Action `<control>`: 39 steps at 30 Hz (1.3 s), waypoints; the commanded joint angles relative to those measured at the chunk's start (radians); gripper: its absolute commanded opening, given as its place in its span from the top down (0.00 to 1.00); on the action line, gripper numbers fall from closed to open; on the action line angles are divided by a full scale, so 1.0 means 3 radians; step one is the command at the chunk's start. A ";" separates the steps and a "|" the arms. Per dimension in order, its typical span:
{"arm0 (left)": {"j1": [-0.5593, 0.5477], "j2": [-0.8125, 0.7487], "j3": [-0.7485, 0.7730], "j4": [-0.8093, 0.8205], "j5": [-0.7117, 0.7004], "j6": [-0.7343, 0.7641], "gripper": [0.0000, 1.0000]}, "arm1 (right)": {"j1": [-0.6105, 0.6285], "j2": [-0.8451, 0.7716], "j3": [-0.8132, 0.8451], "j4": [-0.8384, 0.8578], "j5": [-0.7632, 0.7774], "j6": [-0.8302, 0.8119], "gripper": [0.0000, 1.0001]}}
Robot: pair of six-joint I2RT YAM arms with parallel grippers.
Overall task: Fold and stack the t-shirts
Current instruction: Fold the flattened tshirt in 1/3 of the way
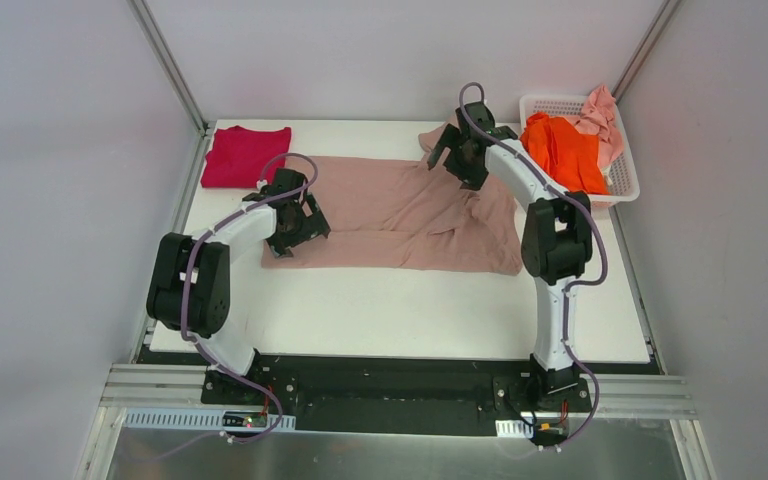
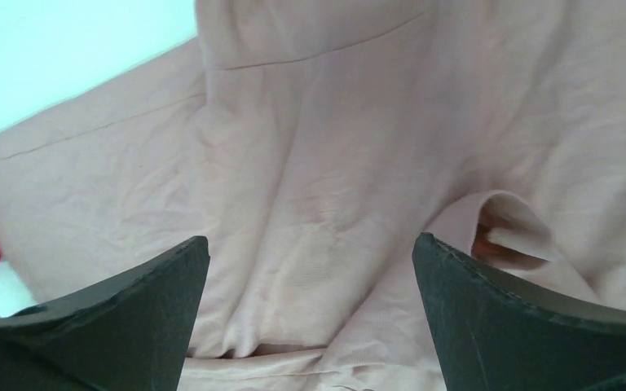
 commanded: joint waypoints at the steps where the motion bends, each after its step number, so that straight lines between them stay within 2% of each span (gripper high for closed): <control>1: 0.0014 -0.0236 0.0069 -0.0022 0.0000 0.0084 0.01 | 0.0046 -0.0345 0.0045 -0.0535 0.0635 -0.0119 0.01; 4: 0.0014 -0.0301 0.0069 -0.0019 0.0027 0.0081 0.01 | 0.0080 -0.0834 -0.0716 -0.0336 0.0759 -0.0028 0.00; 7: 0.0012 -0.0325 0.0050 -0.0019 0.0020 0.0087 0.01 | 0.0142 -0.1179 -0.1565 -0.0022 0.0283 0.0084 0.00; 10: 0.0014 -0.0328 0.0033 -0.0021 0.0029 0.0096 0.01 | 0.0247 -0.1233 -0.1868 0.0173 0.0026 0.0139 0.01; 24: 0.0014 -0.0227 0.0018 -0.0019 -0.0027 0.0144 0.01 | 0.0292 -0.0358 -0.0977 0.0283 0.0113 0.0047 0.01; 39: 0.0014 -0.0167 0.0026 -0.0020 -0.0019 0.0170 0.01 | 0.0298 -0.0069 -0.0545 0.0704 0.0053 0.0220 0.00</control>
